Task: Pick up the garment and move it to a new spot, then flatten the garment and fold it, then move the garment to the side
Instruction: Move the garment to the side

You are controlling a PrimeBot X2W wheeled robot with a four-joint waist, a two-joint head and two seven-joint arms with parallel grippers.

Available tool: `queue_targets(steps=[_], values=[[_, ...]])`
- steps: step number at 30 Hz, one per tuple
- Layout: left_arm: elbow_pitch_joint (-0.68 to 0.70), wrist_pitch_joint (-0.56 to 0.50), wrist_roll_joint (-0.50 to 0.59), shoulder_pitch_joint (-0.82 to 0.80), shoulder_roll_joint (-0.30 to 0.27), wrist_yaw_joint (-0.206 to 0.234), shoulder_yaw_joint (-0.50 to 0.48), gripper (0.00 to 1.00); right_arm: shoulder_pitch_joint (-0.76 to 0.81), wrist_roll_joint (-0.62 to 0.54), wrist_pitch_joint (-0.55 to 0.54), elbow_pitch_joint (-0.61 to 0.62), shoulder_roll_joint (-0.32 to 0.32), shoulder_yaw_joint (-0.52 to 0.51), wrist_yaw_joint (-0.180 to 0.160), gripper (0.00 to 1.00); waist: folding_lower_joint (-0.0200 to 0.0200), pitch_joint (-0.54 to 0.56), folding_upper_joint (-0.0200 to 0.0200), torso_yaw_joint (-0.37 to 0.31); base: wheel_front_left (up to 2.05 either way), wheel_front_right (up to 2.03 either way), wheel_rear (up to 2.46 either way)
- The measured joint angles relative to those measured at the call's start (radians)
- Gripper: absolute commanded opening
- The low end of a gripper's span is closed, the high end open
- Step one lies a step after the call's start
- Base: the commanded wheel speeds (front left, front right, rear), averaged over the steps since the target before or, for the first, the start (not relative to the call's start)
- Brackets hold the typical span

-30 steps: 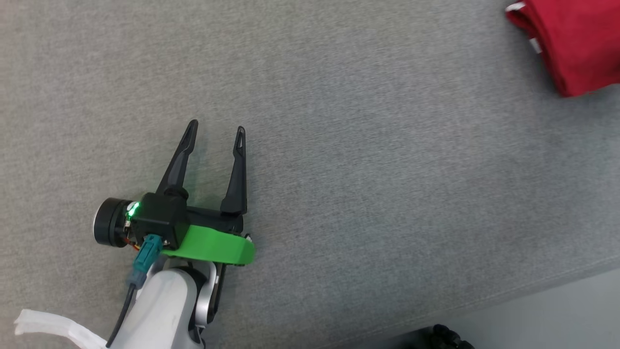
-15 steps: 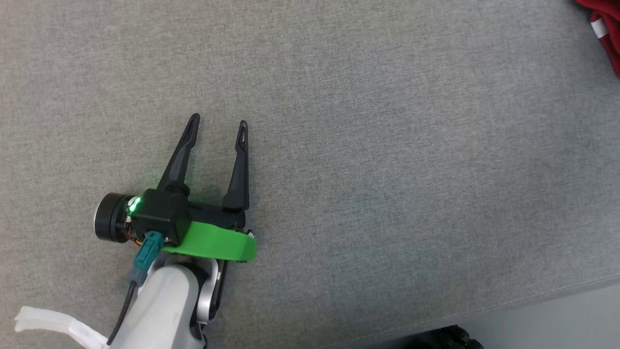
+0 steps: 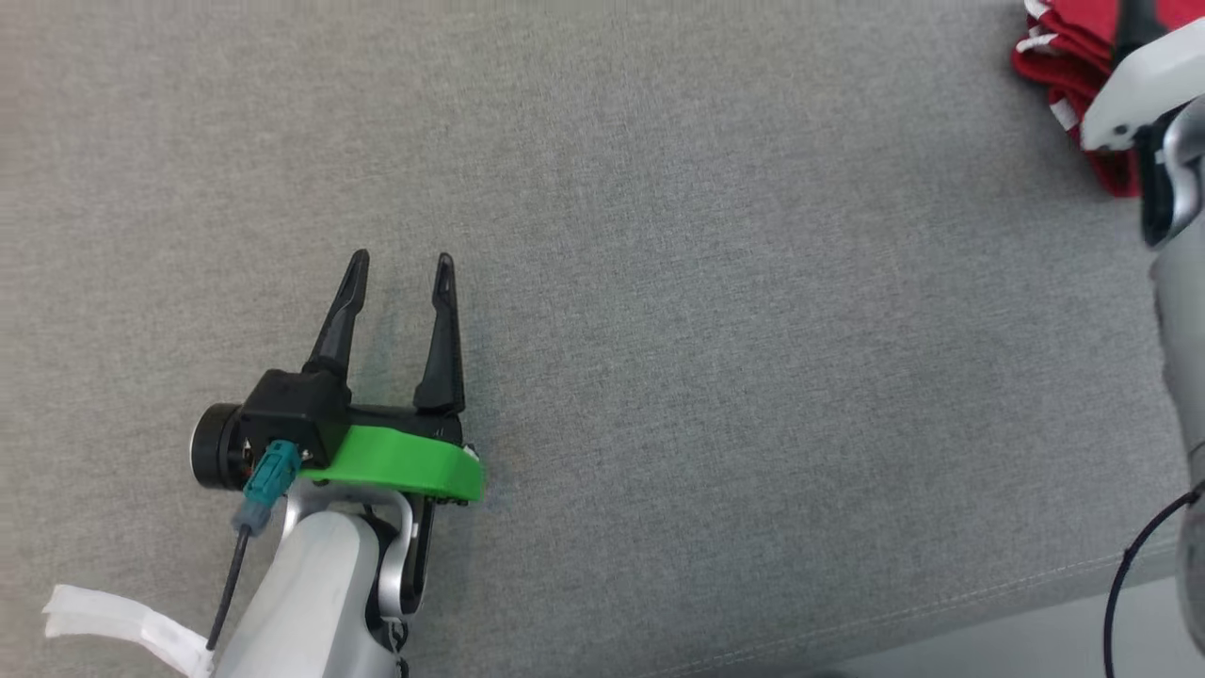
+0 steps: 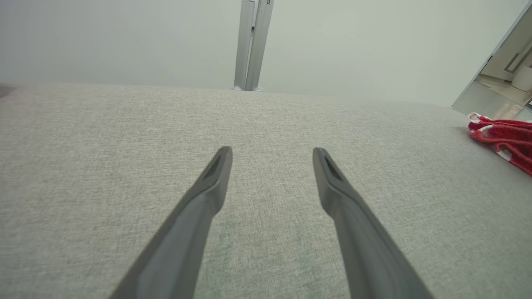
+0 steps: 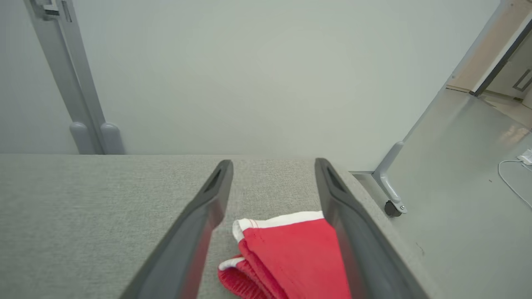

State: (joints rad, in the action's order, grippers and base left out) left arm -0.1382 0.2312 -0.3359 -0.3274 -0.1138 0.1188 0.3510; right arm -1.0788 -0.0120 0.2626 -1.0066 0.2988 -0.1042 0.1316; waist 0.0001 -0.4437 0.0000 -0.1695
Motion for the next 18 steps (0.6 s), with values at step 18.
queue_targets(steps=[18], values=[[-0.176, 0.031, -0.076, 0.196, 0.049, 0.005, -0.143, 1.00, 0.566, 0.127, 0.000, 0.355, -0.229, 0.146, 0.000, 1.00, -0.0001, 0.347, 0.0000, 0.068, 0.00, 0.00, 0.00]])
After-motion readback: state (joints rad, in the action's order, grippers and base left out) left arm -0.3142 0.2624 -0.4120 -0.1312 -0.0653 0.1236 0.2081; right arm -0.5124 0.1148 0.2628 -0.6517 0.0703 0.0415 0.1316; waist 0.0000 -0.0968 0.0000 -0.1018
